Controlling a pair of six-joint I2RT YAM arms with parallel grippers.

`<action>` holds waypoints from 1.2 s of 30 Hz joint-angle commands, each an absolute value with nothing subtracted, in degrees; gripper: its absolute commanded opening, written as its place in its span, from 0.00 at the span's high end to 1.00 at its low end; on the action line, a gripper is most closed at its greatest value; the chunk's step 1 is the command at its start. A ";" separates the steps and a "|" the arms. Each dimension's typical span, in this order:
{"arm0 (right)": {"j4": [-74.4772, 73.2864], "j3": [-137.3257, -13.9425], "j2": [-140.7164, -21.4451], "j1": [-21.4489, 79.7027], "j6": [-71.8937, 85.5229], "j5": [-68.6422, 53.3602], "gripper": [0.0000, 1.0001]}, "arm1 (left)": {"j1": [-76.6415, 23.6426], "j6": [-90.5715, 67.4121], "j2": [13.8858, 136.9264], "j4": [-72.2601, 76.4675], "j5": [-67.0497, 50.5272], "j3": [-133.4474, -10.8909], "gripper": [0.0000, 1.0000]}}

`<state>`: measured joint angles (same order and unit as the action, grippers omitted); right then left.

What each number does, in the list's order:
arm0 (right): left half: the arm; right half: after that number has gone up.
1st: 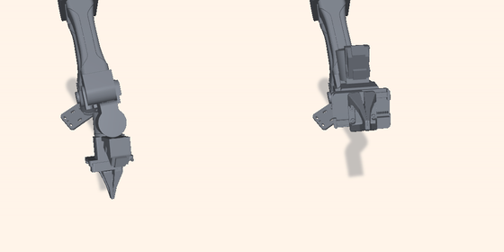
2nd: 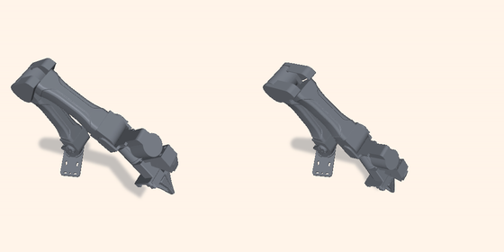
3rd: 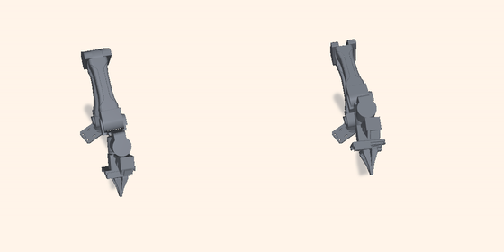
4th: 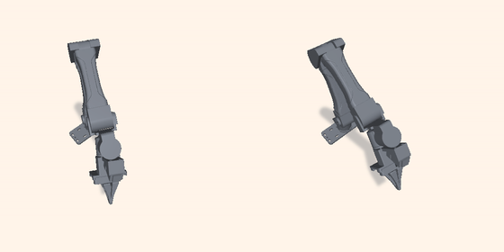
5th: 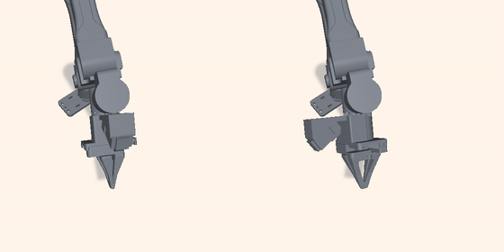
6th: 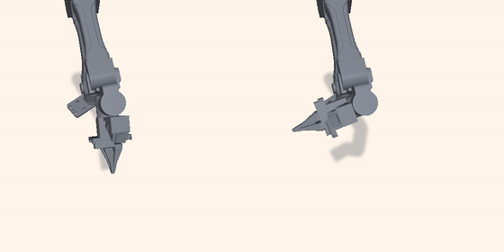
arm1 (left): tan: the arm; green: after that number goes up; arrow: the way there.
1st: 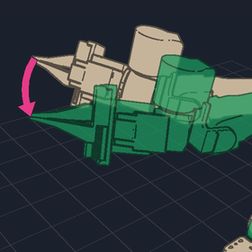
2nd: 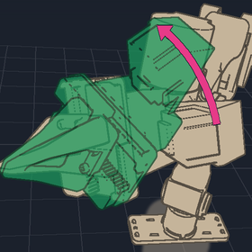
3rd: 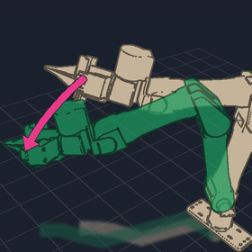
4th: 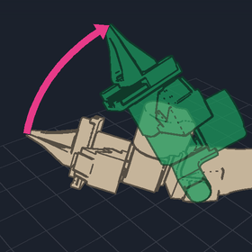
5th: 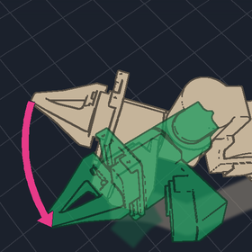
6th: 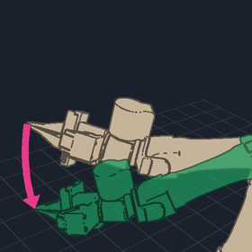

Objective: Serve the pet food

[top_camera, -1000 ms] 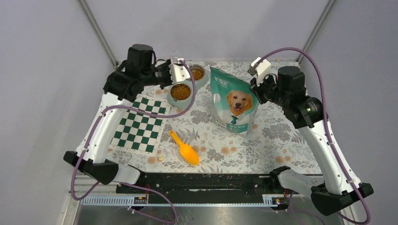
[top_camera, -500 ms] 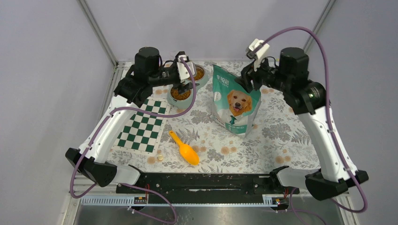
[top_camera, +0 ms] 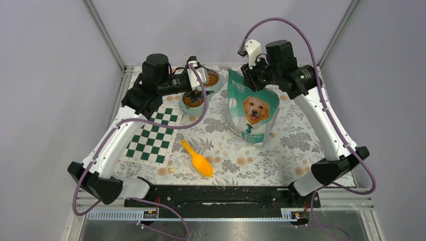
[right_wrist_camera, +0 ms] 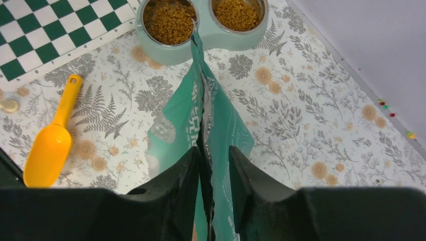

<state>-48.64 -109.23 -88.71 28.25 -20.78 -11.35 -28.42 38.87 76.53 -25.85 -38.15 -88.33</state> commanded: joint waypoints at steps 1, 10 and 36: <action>-52.26 -113.39 -89.32 29.00 -20.88 -7.99 0.67 | -28.48 38.70 73.80 -21.97 -37.56 -87.83 0.23; -54.12 -115.91 -92.74 29.80 -21.65 -6.03 0.88 | -28.48 39.07 73.40 -21.97 -36.69 -87.50 0.23; -56.52 -125.52 -87.48 32.23 -26.80 -29.28 1.00 | -29.08 29.65 74.89 -16.61 -50.60 -86.07 0.20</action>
<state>-66.06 -120.03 -92.20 31.38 -24.99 -20.36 -28.45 32.49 75.02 -20.25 -44.27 -86.59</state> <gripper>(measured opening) 0.025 0.800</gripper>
